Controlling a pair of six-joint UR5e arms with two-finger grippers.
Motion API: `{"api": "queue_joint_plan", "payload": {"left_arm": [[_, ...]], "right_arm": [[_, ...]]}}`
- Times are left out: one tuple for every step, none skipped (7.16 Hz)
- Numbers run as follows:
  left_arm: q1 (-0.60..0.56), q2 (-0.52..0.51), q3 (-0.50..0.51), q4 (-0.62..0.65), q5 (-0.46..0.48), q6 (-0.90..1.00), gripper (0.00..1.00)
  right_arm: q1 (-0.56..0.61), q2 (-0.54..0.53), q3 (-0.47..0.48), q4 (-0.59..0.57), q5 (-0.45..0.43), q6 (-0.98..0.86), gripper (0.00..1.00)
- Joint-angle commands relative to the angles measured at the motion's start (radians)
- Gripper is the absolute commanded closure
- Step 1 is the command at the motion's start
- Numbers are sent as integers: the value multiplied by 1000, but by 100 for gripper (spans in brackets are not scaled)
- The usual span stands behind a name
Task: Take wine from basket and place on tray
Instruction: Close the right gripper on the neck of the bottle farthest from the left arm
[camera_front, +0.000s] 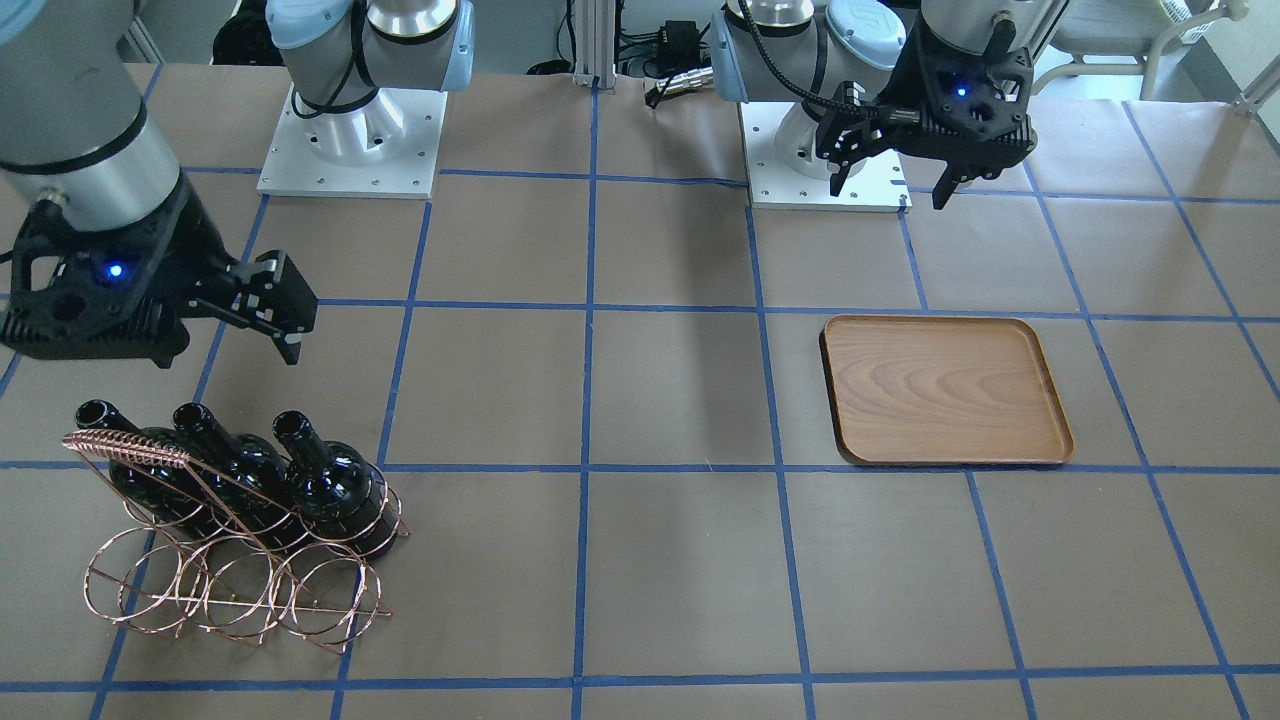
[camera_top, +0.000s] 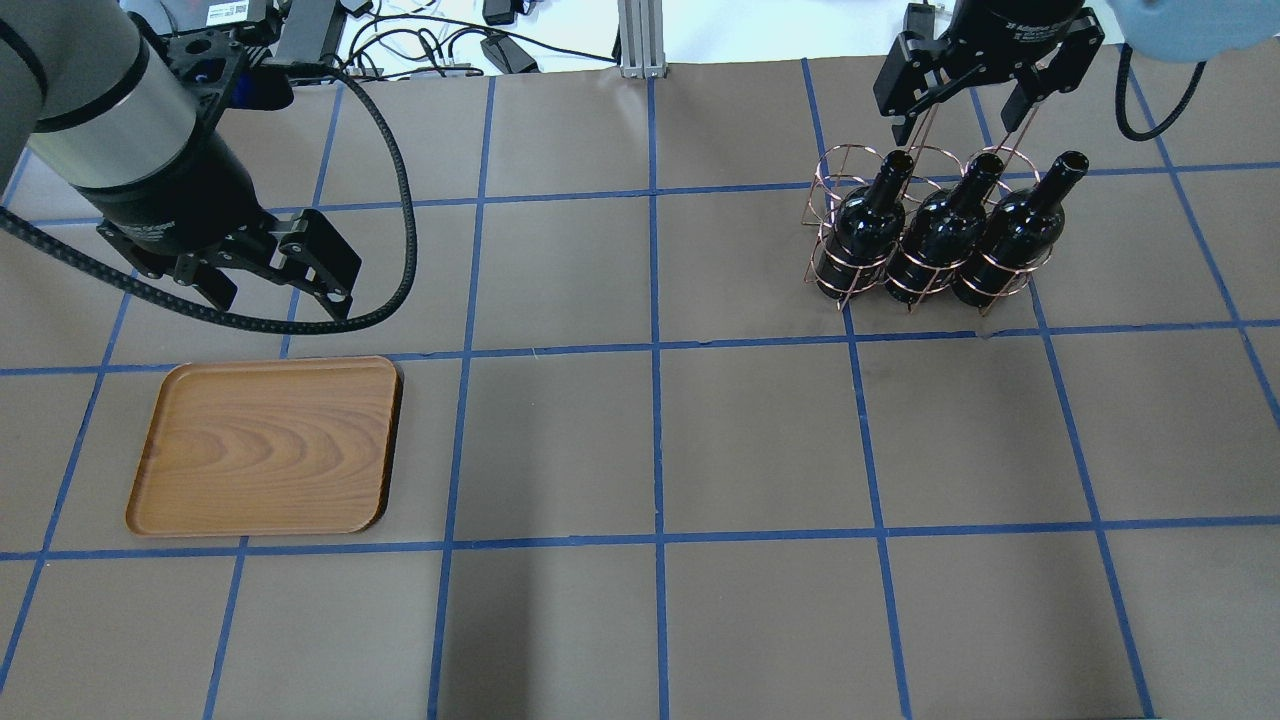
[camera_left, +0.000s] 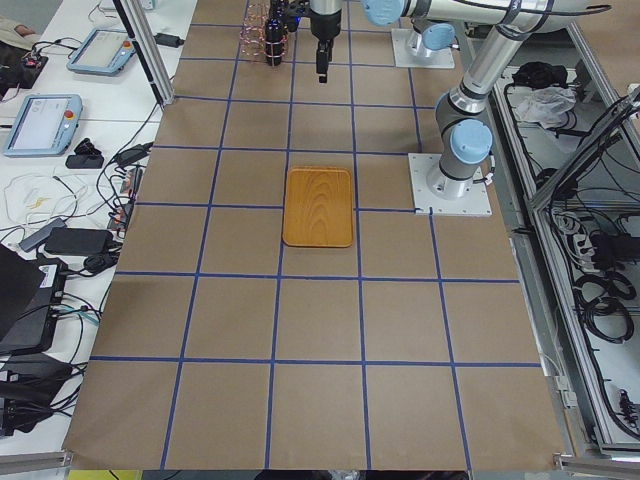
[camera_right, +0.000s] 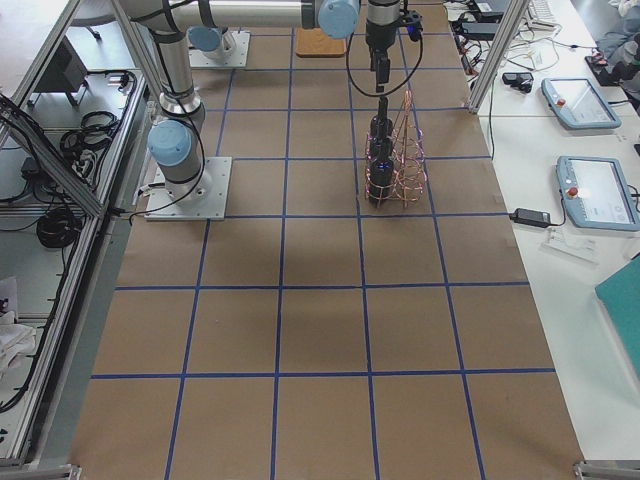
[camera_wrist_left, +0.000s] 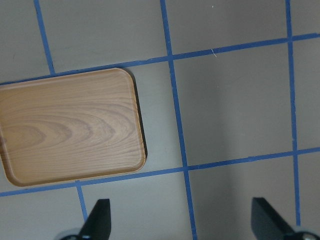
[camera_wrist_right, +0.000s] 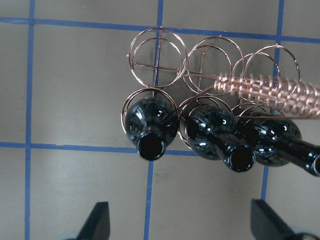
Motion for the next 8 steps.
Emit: {"api": "queue_joint_plan", "payload": {"left_arm": [[0, 0, 0, -2, 7, -1, 0], [0, 0, 0, -2, 9, 1, 0], [3, 0, 0, -2, 9, 1, 0], [4, 0, 0, 0, 7, 1, 0], [4, 0, 0, -3, 12, -1, 0], [6, 0, 0, -2, 10, 1, 0], [4, 2, 0, -3, 12, -1, 0], [4, 0, 0, 0, 7, -1, 0]], "right_arm": [[-66, 81, -6, -3, 2, -32, 4], [-79, 83, 4, 2, -2, -57, 4], [-79, 92, 17, -6, 2, -51, 6], [-79, 118, 30, -11, 2, -42, 13], [-79, 120, 30, -11, 1, -41, 21], [-79, 120, 30, -9, -13, -49, 42], [-79, 118, 30, -6, -15, -54, 65], [-79, 112, 28, -1, -18, -55, 84]]}}
